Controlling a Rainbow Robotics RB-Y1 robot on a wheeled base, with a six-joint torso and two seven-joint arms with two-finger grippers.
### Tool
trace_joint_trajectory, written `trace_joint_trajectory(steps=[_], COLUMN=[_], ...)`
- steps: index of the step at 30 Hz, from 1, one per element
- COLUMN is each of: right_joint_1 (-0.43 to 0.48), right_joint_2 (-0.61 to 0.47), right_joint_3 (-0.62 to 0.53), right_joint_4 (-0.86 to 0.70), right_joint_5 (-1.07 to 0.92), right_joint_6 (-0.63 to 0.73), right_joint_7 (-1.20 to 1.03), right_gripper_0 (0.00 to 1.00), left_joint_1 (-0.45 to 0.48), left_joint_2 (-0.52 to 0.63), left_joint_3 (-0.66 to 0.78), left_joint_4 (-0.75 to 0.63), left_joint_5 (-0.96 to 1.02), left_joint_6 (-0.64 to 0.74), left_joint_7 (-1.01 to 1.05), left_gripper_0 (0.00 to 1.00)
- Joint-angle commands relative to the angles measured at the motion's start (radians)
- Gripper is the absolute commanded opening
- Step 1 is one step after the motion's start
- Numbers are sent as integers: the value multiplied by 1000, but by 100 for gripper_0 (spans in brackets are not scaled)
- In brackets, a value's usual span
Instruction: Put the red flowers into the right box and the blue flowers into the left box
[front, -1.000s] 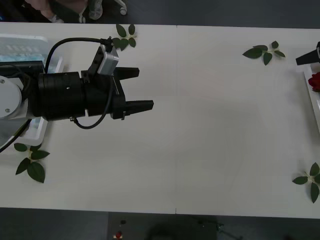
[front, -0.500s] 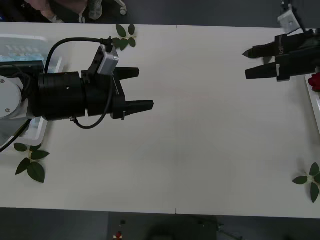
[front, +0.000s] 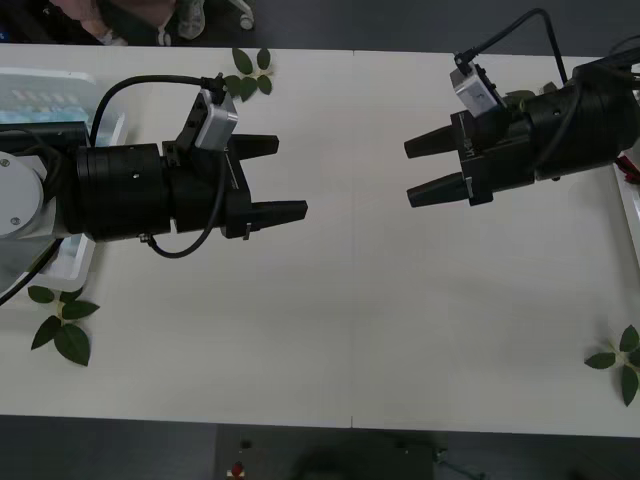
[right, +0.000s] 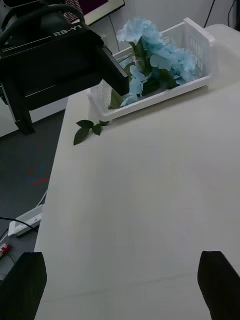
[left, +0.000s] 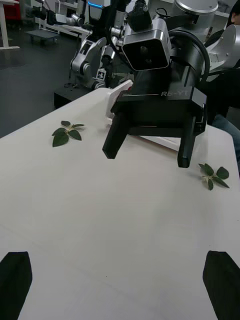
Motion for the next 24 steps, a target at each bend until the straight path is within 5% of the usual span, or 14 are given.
trace_joint_trajectory(steps=[1, 7, 9, 24], right_joint_1=[-22, -22, -26, -28], right_joint_2=[6, 8, 9, 14], right_joint_3=[-4, -4, -4, -4], right_joint_4=[-35, -35, -34, -31], right_joint_5=[7, 18, 21, 21], right_joint_6=[38, 60, 66, 69], right_joint_7=[-3, -3, -3, -3], right_gripper_0=[89, 89, 100, 100], left_joint_1=[-16, -16, -16, -16], left_joint_2=[18, 18, 18, 18], left_joint_3=[-2, -2, -2, -2], left_joint_4=[-32, -32, -32, -32], left_joint_5=[5, 5, 5, 5], left_joint_6=[-5, -5, -5, -5], left_joint_7=[-22, -22, -22, -22], left_gripper_0=[100, 100, 100, 100])
